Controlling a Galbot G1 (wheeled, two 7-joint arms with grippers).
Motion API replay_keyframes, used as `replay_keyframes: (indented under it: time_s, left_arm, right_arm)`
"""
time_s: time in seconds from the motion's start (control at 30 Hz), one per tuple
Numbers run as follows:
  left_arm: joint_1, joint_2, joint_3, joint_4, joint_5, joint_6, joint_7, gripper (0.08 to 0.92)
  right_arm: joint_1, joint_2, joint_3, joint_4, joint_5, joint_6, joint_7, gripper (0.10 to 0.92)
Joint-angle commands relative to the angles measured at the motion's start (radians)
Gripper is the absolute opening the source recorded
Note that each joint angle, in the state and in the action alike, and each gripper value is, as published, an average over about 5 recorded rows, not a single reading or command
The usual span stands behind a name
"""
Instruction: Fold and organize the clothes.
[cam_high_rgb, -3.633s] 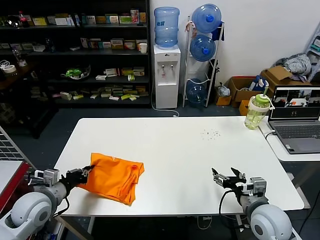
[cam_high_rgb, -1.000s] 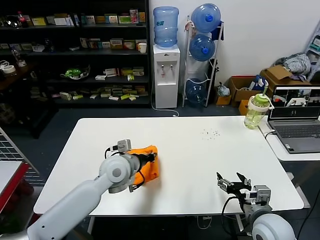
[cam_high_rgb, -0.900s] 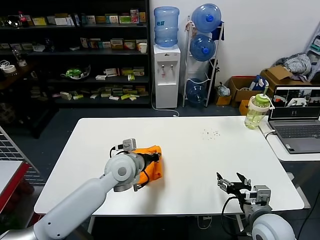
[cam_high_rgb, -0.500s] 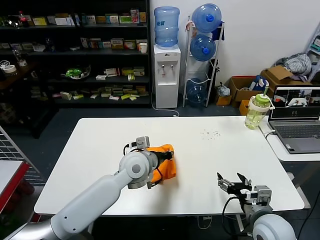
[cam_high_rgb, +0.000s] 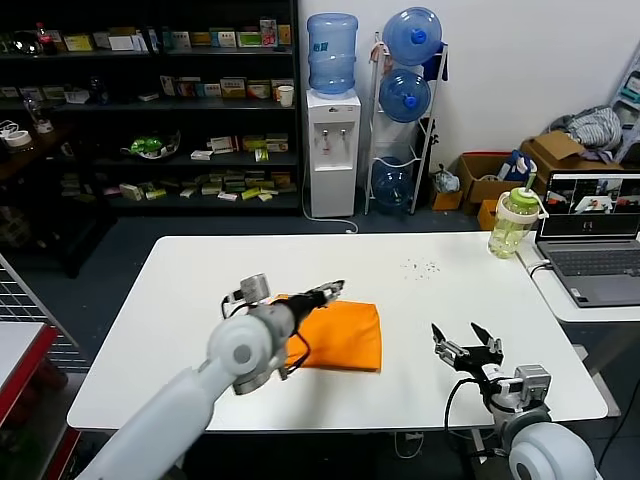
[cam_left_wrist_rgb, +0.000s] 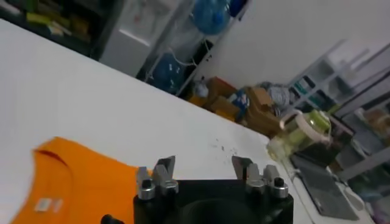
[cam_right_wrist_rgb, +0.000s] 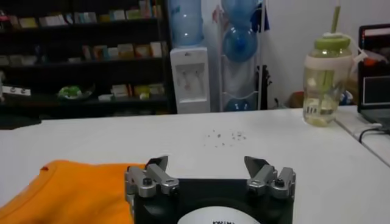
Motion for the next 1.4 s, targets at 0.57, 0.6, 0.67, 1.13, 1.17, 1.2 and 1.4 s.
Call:
replay_keyframes:
  time_s: [0.57,0.6,0.67,1.13,1.17,1.2,1.4]
  left_arm:
    - [0.937,-0.184,-0.891,0.084,0.917,-0.808,0.949,0.823]
    - [0.941,-0.188,-0.893,0.087,0.918,-0.810,0.956,0.823]
    - [0.947,-0.189,-0.894,0.091,0.920,-0.816,0.967,0.823]
    - [0.942,-0.197,-0.884,0.095,0.927,-0.827,0.980,0.823]
    - [0.941,-0.200,-0.883,0.095,0.936,-0.827,0.977,0.823]
    - [0.940,-0.203,-0.881,0.095,0.949,-0.827,0.975,0.823]
    - [0.943,-0.227,-0.880,0.082,1.014,-0.833,0.960,0.823]
  right_arm:
    - [-0.176,0.243,0.306,-0.141,-0.301,0.535,-0.365,0.823]
    - [-0.183,0.259,0.304,-0.138,-0.320,0.548,-0.369,0.823]
    - [-0.190,0.284,0.302,-0.136,-0.350,0.567,-0.371,0.823]
    - [-0.179,0.360,0.339,-0.142,-0.407,0.580,-0.383,0.823]
    - [-0.179,0.361,0.338,-0.142,-0.408,0.580,-0.382,0.823]
    - [-0.180,0.363,0.338,-0.142,-0.409,0.581,-0.382,0.823]
    - [-0.182,0.374,0.337,-0.137,-0.415,0.585,-0.383,0.823]
